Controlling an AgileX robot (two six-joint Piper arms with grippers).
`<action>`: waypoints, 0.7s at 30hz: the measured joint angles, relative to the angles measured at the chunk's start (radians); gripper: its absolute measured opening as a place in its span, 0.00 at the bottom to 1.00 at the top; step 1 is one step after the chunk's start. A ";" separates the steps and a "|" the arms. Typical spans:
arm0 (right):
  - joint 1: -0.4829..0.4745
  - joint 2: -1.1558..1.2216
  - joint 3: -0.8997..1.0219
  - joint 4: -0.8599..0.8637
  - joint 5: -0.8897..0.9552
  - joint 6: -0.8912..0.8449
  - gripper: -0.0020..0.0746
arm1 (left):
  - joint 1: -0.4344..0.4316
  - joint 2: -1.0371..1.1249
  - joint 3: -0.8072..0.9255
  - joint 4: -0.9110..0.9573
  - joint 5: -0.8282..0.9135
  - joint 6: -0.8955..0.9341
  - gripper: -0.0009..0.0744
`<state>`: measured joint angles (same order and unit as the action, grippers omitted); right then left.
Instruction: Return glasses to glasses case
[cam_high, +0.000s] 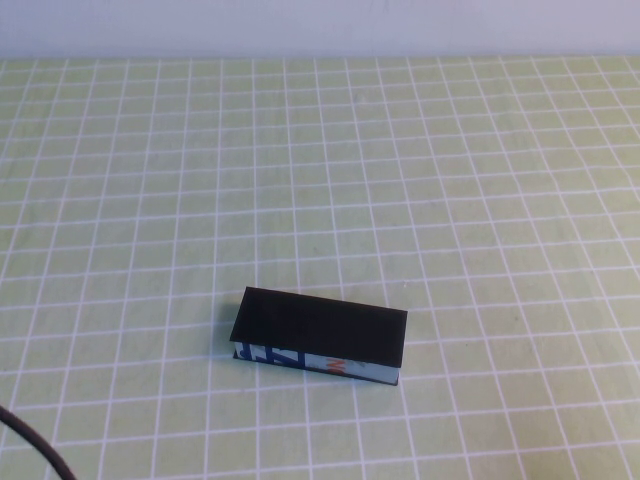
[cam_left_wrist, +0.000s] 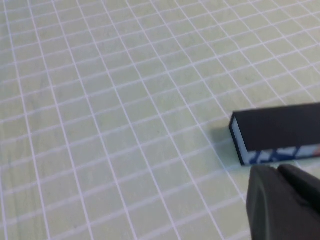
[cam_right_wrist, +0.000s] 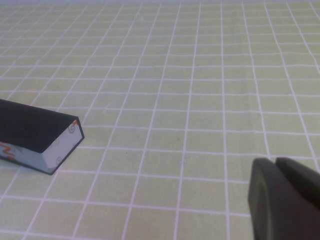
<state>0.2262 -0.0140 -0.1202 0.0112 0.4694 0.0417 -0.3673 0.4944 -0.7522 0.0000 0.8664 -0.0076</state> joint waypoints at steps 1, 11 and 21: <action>0.000 0.000 0.000 0.000 0.000 0.000 0.00 | 0.000 0.004 0.012 0.008 -0.029 0.000 0.01; 0.000 0.000 0.000 0.003 0.000 0.000 0.00 | 0.033 -0.156 0.328 0.078 -0.568 -0.007 0.01; 0.000 0.000 0.000 0.009 0.000 0.000 0.00 | 0.268 -0.367 0.574 0.078 -0.662 -0.092 0.01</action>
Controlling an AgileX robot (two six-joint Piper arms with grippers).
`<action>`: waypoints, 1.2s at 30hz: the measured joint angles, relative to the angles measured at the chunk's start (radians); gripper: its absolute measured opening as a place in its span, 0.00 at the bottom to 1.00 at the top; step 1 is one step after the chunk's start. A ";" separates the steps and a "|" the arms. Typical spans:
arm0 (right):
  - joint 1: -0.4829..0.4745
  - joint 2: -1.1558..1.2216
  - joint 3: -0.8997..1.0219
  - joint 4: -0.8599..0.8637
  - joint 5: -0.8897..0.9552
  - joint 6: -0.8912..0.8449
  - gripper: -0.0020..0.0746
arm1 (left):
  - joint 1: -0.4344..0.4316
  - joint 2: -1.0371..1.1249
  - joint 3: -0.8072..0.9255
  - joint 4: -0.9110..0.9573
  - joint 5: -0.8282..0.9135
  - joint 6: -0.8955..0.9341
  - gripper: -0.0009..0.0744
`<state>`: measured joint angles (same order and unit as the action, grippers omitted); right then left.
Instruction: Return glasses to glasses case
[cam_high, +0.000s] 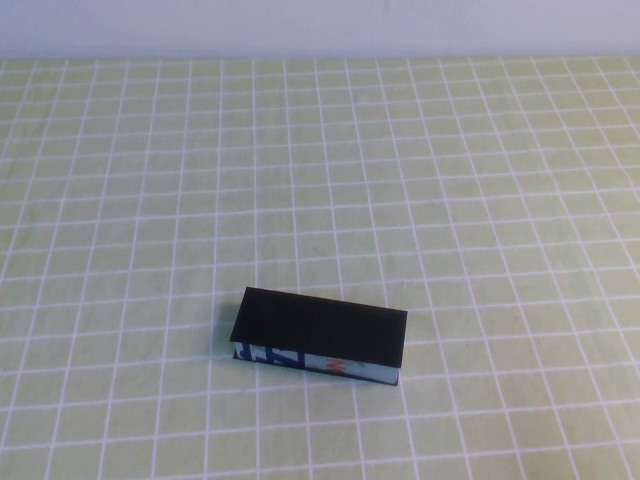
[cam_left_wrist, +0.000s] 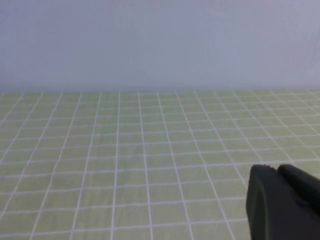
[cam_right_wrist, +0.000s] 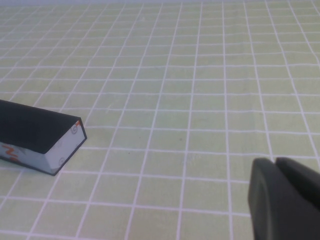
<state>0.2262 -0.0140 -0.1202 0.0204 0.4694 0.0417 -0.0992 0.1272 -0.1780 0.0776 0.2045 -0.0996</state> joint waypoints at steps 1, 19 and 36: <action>0.000 0.000 0.000 0.001 0.000 0.000 0.00 | 0.007 -0.014 0.019 0.000 0.000 -0.007 0.01; 0.000 0.000 0.000 0.001 0.000 0.000 0.00 | 0.020 -0.138 0.201 0.045 0.135 -0.147 0.01; 0.000 0.000 0.000 0.001 0.000 0.000 0.00 | 0.020 -0.138 0.201 0.045 0.158 -0.143 0.01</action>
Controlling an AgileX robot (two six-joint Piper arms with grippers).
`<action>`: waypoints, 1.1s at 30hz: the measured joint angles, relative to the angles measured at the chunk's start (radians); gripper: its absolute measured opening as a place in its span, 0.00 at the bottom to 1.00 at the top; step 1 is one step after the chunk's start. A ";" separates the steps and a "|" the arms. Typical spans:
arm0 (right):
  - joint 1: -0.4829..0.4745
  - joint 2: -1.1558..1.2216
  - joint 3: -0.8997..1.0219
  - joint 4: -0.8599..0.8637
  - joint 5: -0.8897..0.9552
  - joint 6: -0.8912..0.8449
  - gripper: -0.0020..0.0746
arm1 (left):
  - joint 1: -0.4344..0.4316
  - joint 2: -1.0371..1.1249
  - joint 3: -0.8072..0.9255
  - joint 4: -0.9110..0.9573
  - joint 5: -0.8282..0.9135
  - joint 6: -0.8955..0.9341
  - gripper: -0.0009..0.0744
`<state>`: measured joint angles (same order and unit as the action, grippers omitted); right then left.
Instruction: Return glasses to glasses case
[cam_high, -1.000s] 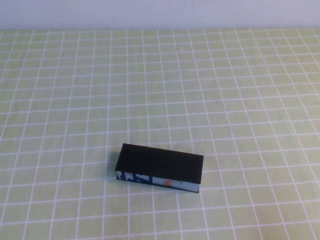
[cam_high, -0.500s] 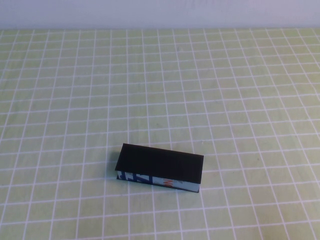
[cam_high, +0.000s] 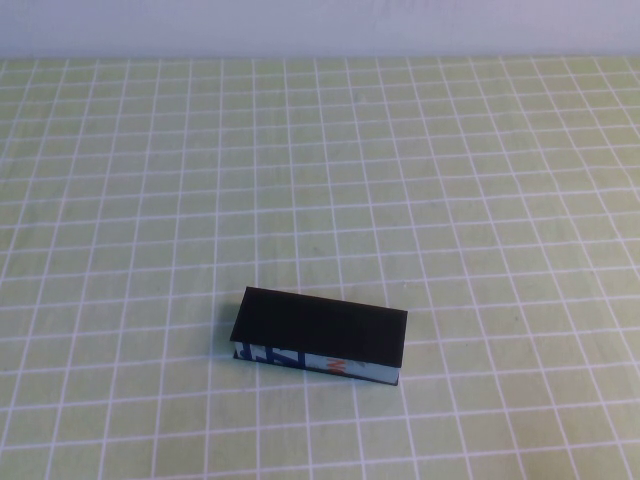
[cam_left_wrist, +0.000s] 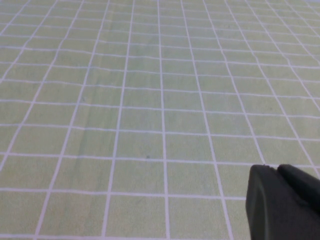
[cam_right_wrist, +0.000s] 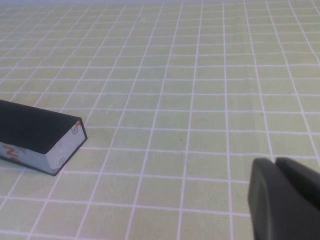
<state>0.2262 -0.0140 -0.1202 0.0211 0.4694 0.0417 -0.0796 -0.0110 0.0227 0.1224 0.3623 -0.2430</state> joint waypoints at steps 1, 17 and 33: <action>0.000 0.000 0.000 0.000 0.000 0.000 0.00 | 0.000 0.000 0.000 0.000 0.000 0.000 0.01; 0.000 0.000 0.000 0.000 0.000 0.000 0.00 | 0.000 0.000 0.000 0.000 0.000 0.001 0.01; -0.114 0.000 0.067 -0.059 -0.030 0.001 0.00 | 0.000 0.000 0.000 0.000 0.000 0.002 0.01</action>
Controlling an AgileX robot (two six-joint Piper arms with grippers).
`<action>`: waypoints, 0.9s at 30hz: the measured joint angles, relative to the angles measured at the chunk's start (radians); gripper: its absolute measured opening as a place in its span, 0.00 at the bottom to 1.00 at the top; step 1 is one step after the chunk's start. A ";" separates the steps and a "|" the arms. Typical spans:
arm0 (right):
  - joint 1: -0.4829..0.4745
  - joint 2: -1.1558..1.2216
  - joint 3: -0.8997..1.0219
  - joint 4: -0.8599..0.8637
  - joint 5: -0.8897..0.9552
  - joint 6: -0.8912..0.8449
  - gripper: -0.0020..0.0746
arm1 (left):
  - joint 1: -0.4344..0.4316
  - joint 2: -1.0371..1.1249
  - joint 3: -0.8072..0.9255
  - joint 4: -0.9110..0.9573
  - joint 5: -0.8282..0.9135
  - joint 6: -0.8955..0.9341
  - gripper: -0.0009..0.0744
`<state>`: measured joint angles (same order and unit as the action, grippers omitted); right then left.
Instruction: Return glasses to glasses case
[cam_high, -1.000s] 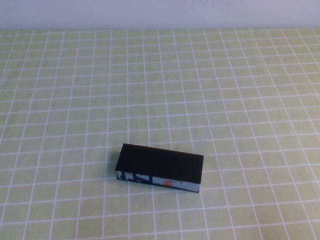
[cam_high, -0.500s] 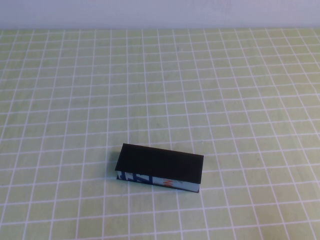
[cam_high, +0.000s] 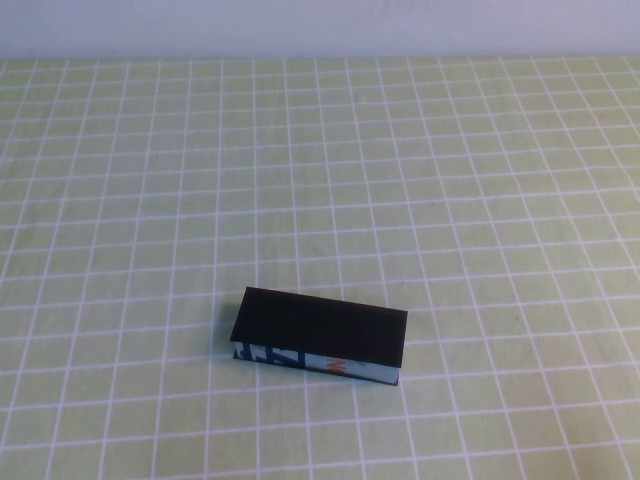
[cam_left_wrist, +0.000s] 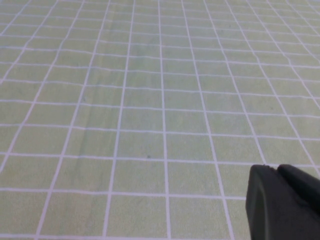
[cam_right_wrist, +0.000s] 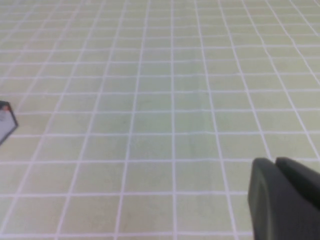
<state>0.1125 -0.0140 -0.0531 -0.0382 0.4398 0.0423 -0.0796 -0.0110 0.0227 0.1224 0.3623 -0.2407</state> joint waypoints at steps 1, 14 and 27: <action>-0.019 0.000 0.018 -0.002 -0.006 0.000 0.00 | 0.000 0.000 0.000 0.000 0.000 0.000 0.01; -0.085 0.000 0.081 0.003 -0.098 0.002 0.00 | 0.000 0.000 0.000 0.000 0.002 0.000 0.01; -0.096 0.000 0.081 0.008 -0.112 0.002 0.00 | 0.000 0.000 0.000 0.000 0.002 0.000 0.01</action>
<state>0.0169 -0.0140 0.0275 -0.0306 0.3277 0.0447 -0.0796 -0.0110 0.0227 0.1224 0.3645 -0.2403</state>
